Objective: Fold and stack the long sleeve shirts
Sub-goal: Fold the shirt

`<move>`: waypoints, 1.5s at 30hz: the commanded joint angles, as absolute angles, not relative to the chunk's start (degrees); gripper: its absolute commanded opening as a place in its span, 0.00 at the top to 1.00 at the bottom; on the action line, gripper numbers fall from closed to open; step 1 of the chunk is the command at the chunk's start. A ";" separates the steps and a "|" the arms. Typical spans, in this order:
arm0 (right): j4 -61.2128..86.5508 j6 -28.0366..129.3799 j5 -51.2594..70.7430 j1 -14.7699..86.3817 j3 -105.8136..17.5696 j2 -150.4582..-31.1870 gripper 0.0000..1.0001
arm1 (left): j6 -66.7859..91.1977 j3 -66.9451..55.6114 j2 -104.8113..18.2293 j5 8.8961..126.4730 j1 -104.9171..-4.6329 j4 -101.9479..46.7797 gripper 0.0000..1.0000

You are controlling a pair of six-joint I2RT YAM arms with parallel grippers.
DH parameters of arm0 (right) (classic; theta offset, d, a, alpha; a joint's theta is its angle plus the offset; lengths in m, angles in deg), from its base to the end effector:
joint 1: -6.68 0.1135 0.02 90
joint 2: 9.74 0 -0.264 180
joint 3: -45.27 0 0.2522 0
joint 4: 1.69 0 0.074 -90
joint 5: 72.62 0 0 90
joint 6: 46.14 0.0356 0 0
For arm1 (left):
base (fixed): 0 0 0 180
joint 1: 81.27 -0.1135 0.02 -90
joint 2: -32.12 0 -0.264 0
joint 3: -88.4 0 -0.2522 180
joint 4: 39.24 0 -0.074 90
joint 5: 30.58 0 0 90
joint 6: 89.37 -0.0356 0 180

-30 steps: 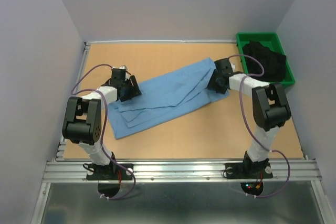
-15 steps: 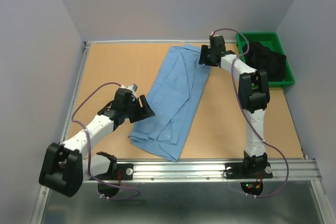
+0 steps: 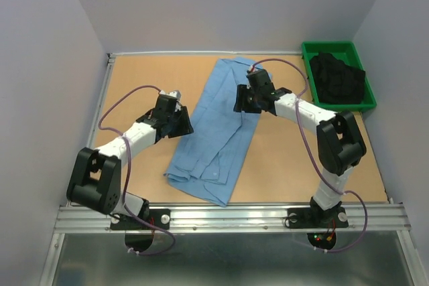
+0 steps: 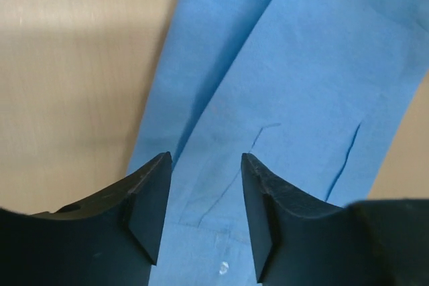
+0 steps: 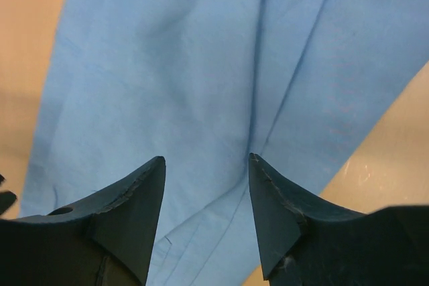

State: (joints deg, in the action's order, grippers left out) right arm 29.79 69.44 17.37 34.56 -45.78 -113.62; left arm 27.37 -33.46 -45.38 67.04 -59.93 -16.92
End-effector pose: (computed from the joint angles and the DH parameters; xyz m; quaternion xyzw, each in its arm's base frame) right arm 0.3603 0.1906 0.2372 -0.0185 0.9214 0.1747 0.3467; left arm 0.2613 -0.1072 0.2150 -0.0157 0.9107 -0.2217 0.3483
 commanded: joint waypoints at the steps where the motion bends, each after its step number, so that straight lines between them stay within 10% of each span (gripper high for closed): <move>1: 29.74 73.48 20.45 34.27 -42.93 -115.64 0.43 | 23.74 -26.08 -51.54 65.66 -60.09 -20.12 0.50; 19: 29.30 59.42 30.57 30.86 -60.49 -135.59 0.57 | 34.98 -34.59 -60.61 76.38 -57.90 -29.17 0.68; 27: 29.65 54.66 27.15 27.42 -73.17 -139.39 0.55 | 40.18 -36.88 -52.19 75.43 -56.05 -31.99 0.49; 33: 29.65 62.31 21.96 27.33 -55.26 -123.94 0.34 | 36.14 -36.79 -40.68 71.47 -56.05 -22.25 0.25; 45: 30.27 76.02 6.07 27.42 -18.78 -88.94 0.20 | 40.69 -51.10 -31.79 77.71 -51.49 -16.07 0.35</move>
